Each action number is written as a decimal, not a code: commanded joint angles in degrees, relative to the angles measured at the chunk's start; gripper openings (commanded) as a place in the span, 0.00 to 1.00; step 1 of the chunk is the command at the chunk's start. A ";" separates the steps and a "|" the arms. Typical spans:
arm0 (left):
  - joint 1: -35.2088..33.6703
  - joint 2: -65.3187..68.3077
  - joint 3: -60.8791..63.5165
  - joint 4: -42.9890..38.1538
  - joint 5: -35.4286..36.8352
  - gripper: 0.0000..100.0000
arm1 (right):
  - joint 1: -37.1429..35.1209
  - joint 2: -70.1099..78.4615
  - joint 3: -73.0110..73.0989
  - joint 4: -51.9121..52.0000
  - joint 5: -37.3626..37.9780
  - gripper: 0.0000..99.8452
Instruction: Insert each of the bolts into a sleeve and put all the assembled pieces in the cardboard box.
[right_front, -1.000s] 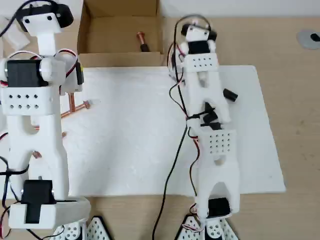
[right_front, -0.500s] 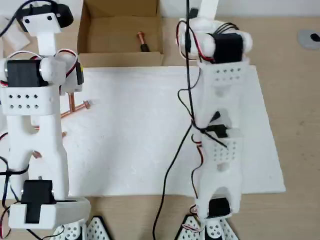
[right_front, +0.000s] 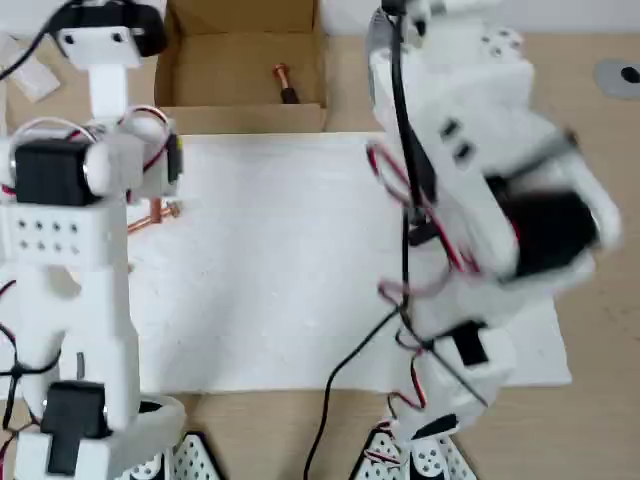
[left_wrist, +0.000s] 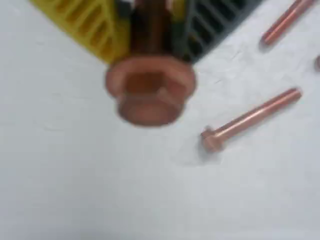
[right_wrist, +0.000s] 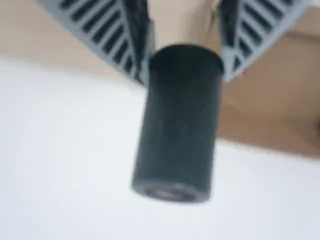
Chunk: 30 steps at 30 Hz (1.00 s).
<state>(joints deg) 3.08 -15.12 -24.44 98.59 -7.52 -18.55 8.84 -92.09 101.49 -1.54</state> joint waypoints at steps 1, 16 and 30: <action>2.73 -4.97 -0.79 -0.62 -0.53 0.01 | -3.30 -7.34 -2.33 0.97 1.14 0.01; 0.18 -20.26 -0.35 -3.60 -0.44 0.01 | -7.78 -37.49 49.10 -2.55 -1.93 0.01; 0.26 -21.05 -0.35 -5.80 3.43 0.01 | -7.87 -75.38 119.78 -37.10 0.35 0.01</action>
<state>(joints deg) 3.96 -35.25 -24.44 94.99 -6.11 -25.49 -57.89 12.53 74.51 -2.24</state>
